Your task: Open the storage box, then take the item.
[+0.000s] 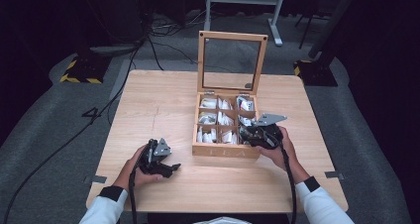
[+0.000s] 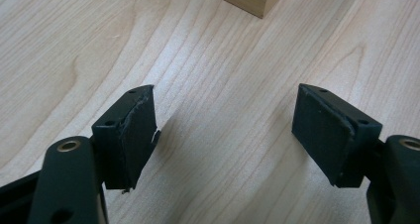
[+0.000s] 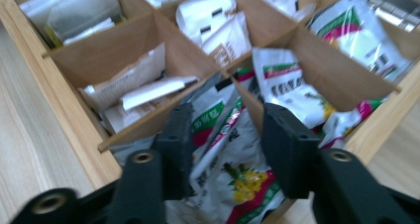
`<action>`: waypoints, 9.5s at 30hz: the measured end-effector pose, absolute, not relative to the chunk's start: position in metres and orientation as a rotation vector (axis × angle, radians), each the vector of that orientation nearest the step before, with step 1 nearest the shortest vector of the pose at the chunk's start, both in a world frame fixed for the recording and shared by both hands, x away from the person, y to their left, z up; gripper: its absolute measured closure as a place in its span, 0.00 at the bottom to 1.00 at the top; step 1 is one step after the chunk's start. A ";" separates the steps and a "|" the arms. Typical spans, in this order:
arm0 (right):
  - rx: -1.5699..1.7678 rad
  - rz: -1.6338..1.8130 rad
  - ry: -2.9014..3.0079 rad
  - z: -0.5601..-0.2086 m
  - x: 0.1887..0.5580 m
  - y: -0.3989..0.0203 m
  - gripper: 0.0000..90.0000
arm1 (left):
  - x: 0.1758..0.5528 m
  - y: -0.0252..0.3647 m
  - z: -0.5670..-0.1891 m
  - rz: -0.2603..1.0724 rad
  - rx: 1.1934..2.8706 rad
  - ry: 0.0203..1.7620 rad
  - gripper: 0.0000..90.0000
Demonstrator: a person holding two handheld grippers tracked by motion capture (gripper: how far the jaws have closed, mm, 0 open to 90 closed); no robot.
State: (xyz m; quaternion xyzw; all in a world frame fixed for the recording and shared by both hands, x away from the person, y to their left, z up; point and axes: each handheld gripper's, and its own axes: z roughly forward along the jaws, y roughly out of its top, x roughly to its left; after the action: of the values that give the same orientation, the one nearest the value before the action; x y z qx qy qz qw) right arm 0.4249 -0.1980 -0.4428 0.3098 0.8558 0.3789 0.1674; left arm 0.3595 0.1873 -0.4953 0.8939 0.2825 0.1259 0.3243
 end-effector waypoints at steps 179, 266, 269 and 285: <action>0.331 1.257 2.687 -0.463 0.340 -0.153 0.92 | 0.368 0.194 -0.504 0.282 2.280 0.759 0.15; 0.879 1.230 2.150 -0.372 0.455 -0.261 0.38 | 0.453 0.176 -0.411 0.443 2.128 0.770 0.23; 0.947 1.223 2.144 -0.377 0.469 -0.257 0.40 | 0.465 0.172 -0.409 0.446 2.115 0.791 0.23; 1.058 1.189 2.131 -0.388 0.527 -0.245 0.41 | 0.531 0.131 -0.400 0.495 2.084 0.899 0.24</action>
State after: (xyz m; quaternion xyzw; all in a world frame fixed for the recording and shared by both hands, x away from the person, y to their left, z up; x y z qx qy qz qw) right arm 0.5272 -0.2450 -0.3877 0.3863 0.7780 0.4341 0.2387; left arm 0.5314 0.1309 -0.3997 0.8229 0.3552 0.1954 0.3981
